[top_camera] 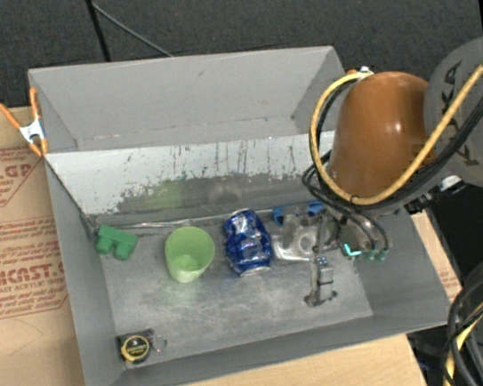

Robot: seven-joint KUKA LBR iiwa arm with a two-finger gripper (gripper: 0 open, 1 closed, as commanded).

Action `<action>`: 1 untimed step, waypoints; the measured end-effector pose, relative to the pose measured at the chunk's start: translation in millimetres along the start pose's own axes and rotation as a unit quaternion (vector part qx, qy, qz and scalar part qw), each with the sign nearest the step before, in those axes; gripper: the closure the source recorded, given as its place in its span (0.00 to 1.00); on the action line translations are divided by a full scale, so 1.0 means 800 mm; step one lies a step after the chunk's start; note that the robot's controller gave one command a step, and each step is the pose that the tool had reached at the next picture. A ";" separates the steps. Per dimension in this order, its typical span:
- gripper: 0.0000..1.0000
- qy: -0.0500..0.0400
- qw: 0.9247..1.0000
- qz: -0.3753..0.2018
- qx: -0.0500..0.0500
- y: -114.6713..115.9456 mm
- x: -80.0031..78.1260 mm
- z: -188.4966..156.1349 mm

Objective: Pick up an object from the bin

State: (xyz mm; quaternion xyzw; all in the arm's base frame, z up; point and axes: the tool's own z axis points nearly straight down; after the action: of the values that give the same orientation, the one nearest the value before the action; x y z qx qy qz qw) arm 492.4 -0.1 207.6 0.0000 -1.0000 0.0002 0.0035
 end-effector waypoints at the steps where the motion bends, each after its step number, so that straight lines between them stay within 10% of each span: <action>1: 0.00 -0.009 1.000 -0.028 0.002 0.011 -0.109 0.154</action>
Offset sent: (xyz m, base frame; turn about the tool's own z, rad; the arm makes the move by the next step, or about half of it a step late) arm 0.0887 0.0127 -0.1376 -0.0591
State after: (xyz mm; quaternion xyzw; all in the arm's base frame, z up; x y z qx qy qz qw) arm 579.0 8.8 83.7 0.0276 -0.9996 0.0020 -0.0060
